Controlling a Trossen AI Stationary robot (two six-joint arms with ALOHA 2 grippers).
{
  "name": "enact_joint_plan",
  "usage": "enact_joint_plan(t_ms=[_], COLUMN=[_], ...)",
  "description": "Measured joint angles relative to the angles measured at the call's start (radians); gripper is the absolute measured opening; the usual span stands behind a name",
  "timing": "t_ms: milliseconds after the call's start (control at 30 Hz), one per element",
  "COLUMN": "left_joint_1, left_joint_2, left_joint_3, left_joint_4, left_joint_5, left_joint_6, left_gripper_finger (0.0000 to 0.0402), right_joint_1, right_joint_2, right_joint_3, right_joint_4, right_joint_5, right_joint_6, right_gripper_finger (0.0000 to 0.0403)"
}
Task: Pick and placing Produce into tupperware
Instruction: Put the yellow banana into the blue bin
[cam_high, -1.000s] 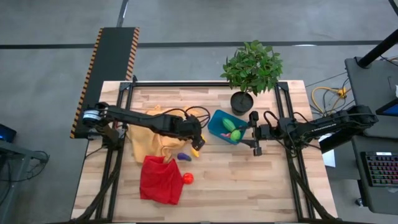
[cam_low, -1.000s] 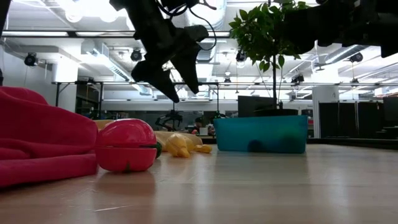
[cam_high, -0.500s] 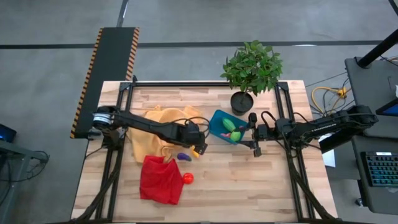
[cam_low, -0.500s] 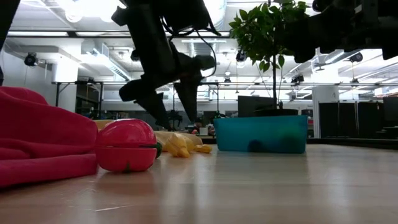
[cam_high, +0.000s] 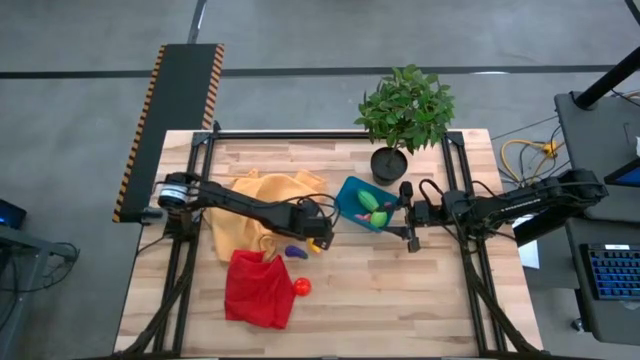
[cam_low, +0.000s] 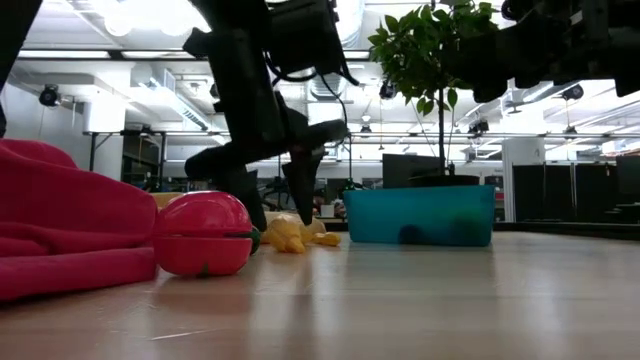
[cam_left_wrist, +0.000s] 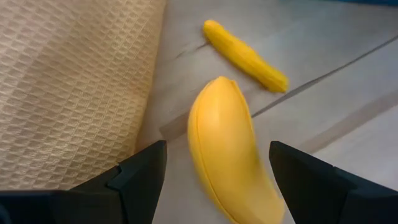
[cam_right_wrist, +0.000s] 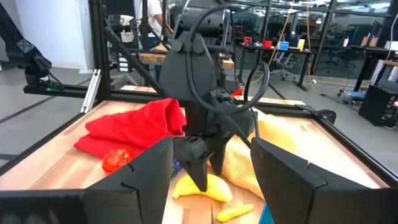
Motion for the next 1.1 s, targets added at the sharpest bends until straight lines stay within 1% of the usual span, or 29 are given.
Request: enact_joint_plan(t_ms=[167,633,733,967,1100], left_joint_1=[0.0,0.0,0.0,-0.001,-0.001], left_joint_2=[0.023,0.027,0.027,0.027,0.027], left_joint_3=[0.0,0.0,0.0,0.0,0.0], left_joint_4=[0.002,0.011,0.01,0.01,0.011], left_joint_5=[0.005,0.006,0.014,0.017,0.017], left_joint_6=[-0.007,-0.007,0.004,0.034,0.054], left_gripper_finger=[0.027,0.0267,0.0252,0.0194,0.0168], right_joint_1=[0.0,0.0,0.0,0.0,0.0], right_joint_2=[0.0,0.0,0.0,0.0,0.0], right_joint_3=[0.0,0.0,0.0,0.0,0.0], right_joint_4=[-0.004,-0.028,-0.028,-0.028,-0.028], right_joint_5=[0.0,0.0,0.0,0.0,0.0], right_joint_6=[0.0,-0.001,-0.002,-0.001,-0.001], right_gripper_finger=[0.021,0.021,0.021,0.021,0.021])
